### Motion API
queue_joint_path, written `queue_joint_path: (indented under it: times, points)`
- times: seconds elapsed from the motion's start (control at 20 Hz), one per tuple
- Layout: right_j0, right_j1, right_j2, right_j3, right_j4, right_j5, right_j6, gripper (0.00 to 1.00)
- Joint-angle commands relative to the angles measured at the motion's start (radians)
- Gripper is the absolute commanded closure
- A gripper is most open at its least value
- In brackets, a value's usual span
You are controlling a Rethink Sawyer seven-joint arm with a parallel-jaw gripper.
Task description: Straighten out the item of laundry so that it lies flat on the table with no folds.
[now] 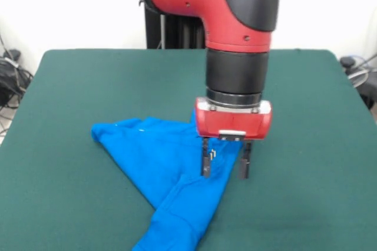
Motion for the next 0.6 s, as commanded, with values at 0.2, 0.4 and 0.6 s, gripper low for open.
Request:
queue_joint_path:
  times: [0.2, 0.4, 0.6]
  points:
    - [0.101, 0.045, -0.049, 0.027, 0.06, -0.012, 0.309, 0.0]
    - [0.093, 0.037, -0.043, 0.042, 0.043, -0.018, 0.305, 0.0]
    - [-0.004, -0.011, 0.006, 0.113, 0.012, -0.042, 0.324, 0.0]
